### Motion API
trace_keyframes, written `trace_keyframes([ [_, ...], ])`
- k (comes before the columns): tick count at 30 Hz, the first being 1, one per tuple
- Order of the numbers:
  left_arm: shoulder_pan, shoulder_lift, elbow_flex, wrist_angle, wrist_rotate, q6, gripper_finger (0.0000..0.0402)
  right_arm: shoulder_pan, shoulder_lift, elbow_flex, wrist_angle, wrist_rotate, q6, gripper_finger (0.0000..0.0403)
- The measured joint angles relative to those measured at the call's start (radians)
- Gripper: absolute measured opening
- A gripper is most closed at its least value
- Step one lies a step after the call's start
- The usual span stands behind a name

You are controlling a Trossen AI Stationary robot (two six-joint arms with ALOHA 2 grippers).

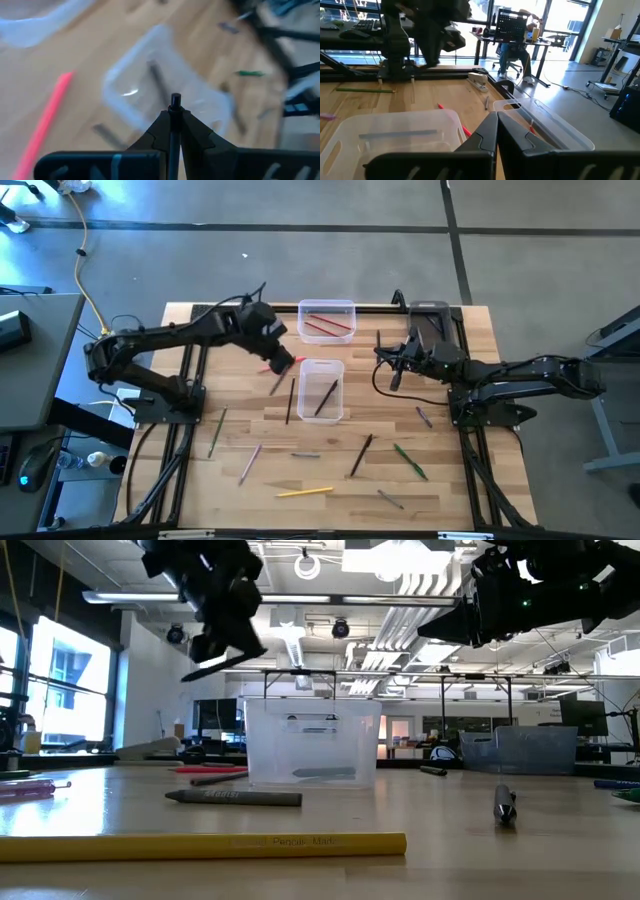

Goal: Sort crayons/erasers/pens/pencils in bins
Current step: Put the top left black pen into the bottom transparent bin

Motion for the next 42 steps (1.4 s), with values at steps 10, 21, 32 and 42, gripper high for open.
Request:
trace_keyframes([
  [10,-0.133,0.135,0.001,0.371,-0.022,-0.213,0.0008,0.0,0.0,0.0,-0.007,0.0,-0.006,0.0],
  [21,-0.21,0.369,0.001,0.585,-0.175,-0.173,0.0008,0.0,0.0,0.0,-0.008,-0.001,-0.008,0.0],
  [32,-0.212,0.431,0.002,0.596,-0.307,-0.067,0.0018,0.0,0.0,0.0,-0.01,-0.001,-0.008,0.0],
  [42,-0.215,0.468,0.001,0.59,-0.328,-0.024,0.0027,0.0,0.0,0.0,-0.025,-0.001,-0.026,0.0],
])
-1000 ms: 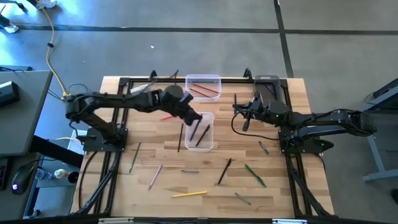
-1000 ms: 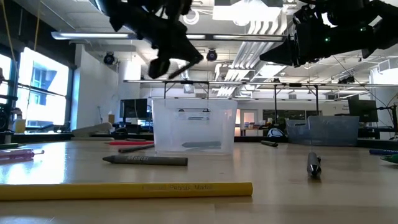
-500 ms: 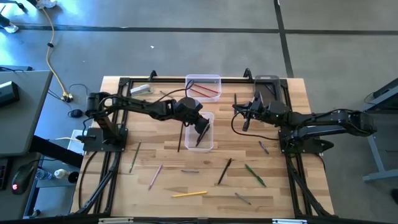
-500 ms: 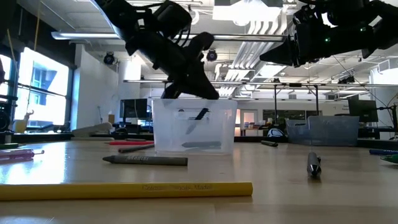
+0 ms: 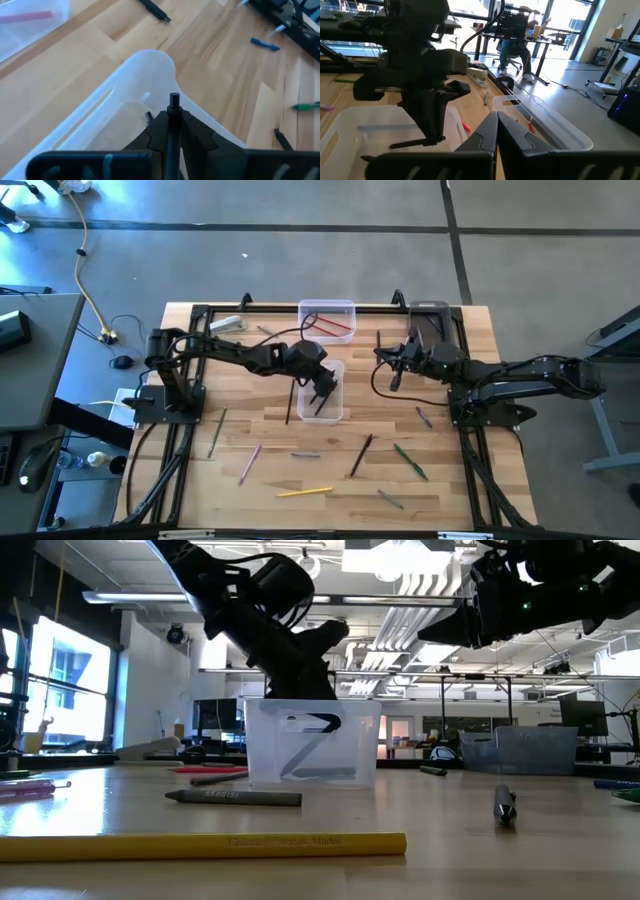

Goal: Sort crayons/erasers/pens/pencils in bins
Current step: Put the top left black pen into the bottom transparent bin, then put the pink color pencil into the top transparent bin

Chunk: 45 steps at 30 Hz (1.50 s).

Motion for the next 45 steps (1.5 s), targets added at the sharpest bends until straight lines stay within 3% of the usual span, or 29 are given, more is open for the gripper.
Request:
trace_keyframes([
  [17,0.005,-0.105,0.0,-0.094,0.011,0.224,0.0093,0.0,0.0,0.0,0.0,0.0,0.0,0.0],
  [29,-0.037,-0.33,-0.032,-0.255,0.02,0.482,0.0004,0.0,0.0,0.0,-0.005,0.0,0.0,0.0],
  [38,-0.005,-0.48,-0.215,-0.359,-0.019,0.442,0.0001,0.0,0.0,0.0,-0.023,0.0,-0.001,0.0],
  [45,0.108,-0.574,-0.305,-0.388,-0.03,0.437,0.0,0.0,0.0,0.0,-0.023,0.0,-0.005,0.0],
])
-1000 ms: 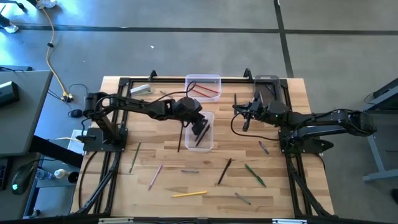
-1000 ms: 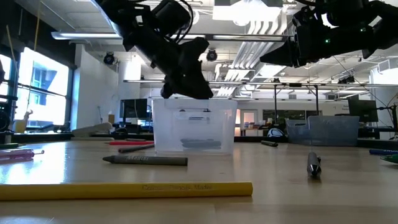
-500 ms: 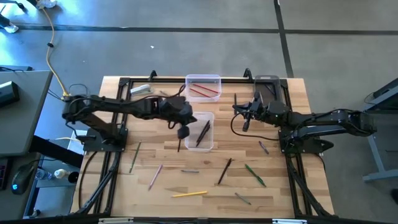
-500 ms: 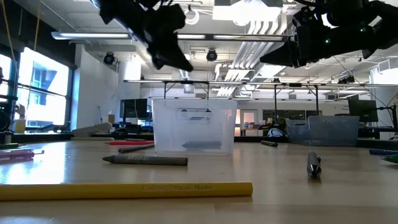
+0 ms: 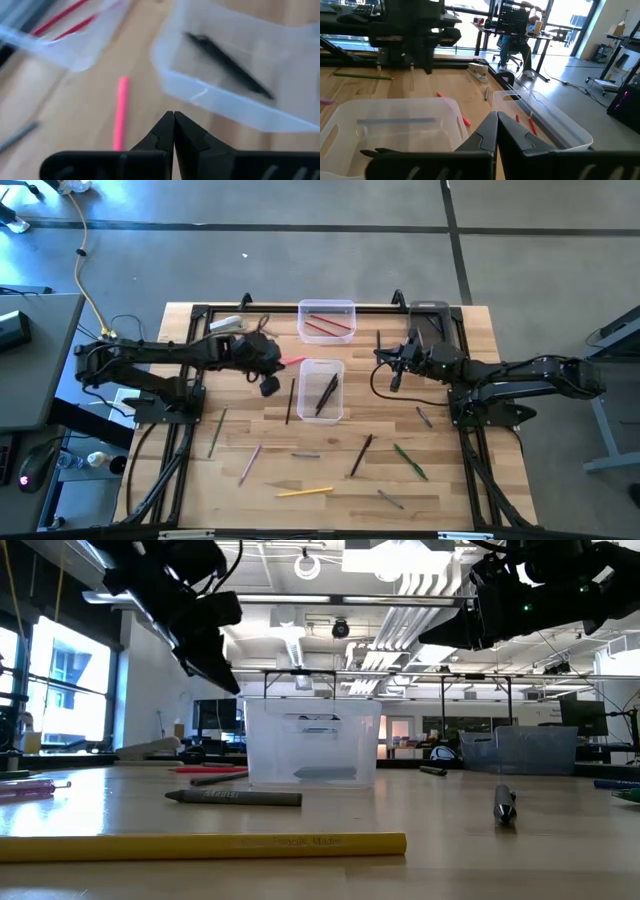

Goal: Sort crayons/erasers/pens/pencils in bins
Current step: Put the pink color pencil into the top transparent bin

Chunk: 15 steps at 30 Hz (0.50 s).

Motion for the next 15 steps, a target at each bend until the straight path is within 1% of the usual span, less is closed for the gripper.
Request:
trace_keyframes([
  [4,0.134,0.005,0.015,-0.121,0.041,0.038,0.0,0.0,0.0,0.0,0.0,0.0,0.0,0.0],
  [6,0.187,0.019,0.022,-0.14,0.053,0.081,0.0,0.0,0.0,0.0,0.0,0.0,0.0,0.0],
  [8,0.234,0.026,0.021,-0.165,0.089,0.12,0.0,0.0,0.0,0.0,0.0,0.0,0.0,0.0],
  [9,0.251,0.032,0.021,-0.172,0.123,0.132,0.0,0.0,0.0,0.0,0.0,0.0,0.0,0.0],
  [11,0.258,0.048,0.021,-0.204,0.179,0.157,0.0,0.0,0.0,0.0,0.0,0.0,0.0,0.0],
  [12,0.251,0.057,0.021,-0.224,0.179,0.168,0.0,0.0,0.0,0.0,0.001,0.0,0.0,0.0],
  [15,0.225,0.093,0.021,-0.244,0.133,0.157,0.0001,0.0,0.0,0.0,0.002,0.0,-0.001,0.0],
])
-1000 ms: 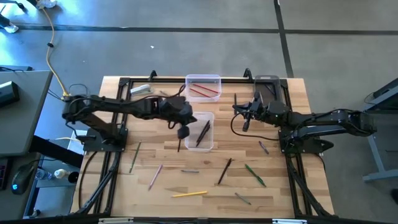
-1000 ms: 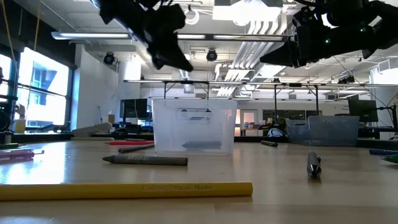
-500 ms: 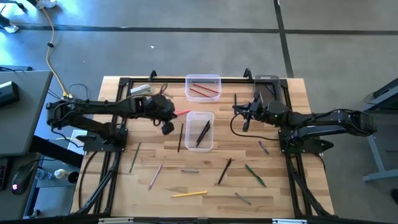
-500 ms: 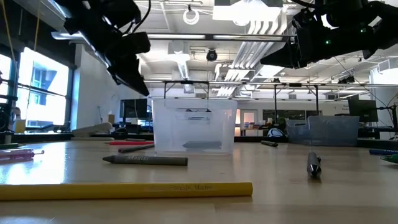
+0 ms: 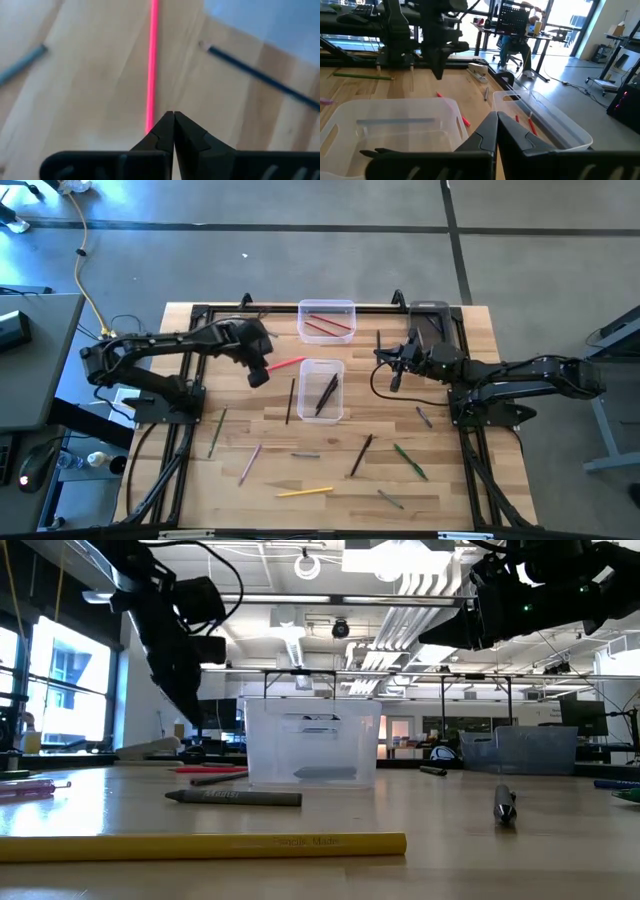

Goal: Sort crayons/erasers/pens/pencils in bins
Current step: Put the pink color pencil into the top transparent bin

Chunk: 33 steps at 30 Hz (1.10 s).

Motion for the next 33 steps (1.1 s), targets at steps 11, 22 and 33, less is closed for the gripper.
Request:
trace_keyframes([
  [11,0.008,0.202,-0.008,0.068,-0.014,-0.018,0.0062,0.0,0.0,0.0,-0.006,0.0,-0.001,0.0],
  [22,0.009,0.251,-0.005,0.06,-0.02,0.015,0.0103,0.0,0.0,0.0,-0.006,0.0,-0.001,0.0],
  [33,0.009,0.243,-0.056,0.091,-0.02,0.01,0.0032,0.0,0.0,0.0,-0.006,0.0,-0.001,0.0],
])
